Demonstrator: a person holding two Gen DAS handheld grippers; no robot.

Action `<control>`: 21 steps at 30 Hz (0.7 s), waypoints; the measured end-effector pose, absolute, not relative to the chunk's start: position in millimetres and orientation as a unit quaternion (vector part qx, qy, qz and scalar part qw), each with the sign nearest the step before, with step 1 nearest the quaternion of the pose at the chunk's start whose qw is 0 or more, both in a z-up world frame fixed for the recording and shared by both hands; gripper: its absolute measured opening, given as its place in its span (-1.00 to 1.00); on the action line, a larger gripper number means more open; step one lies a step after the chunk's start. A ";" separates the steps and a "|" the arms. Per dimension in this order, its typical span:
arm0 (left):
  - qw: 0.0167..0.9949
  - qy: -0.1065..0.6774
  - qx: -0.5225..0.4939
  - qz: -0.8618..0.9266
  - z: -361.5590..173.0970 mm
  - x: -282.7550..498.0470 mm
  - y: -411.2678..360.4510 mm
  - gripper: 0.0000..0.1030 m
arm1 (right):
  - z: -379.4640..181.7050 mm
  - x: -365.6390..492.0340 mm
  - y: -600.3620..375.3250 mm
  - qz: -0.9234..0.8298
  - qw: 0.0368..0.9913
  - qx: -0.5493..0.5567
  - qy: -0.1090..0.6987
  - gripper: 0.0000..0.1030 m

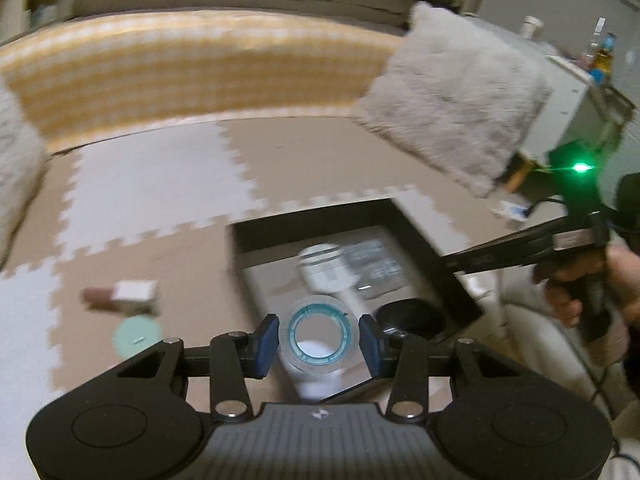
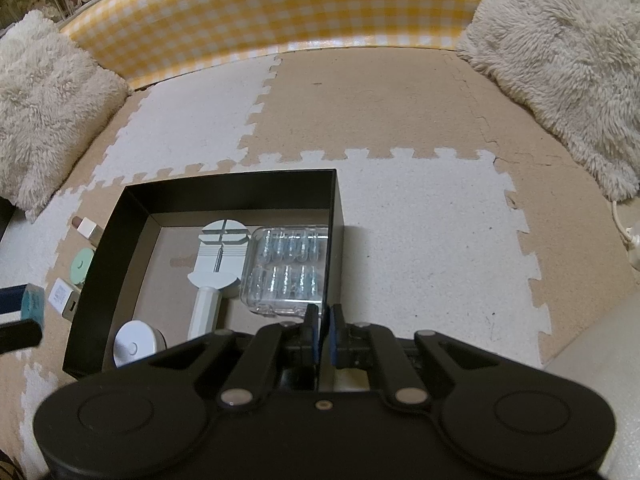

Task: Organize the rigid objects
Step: 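Carry the clear teal tape roll into the box and release it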

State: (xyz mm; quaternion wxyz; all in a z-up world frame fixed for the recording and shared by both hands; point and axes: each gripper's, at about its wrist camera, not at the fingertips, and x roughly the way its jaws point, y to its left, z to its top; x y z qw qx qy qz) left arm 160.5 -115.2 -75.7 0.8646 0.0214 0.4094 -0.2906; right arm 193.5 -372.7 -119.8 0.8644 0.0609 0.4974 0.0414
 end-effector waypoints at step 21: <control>0.845 0.438 0.004 -0.307 -123.4 166.5 -165.6 -0.13 | -118.7 195.1 -373.1 0.042 0.863 0.055 0.501 -0.89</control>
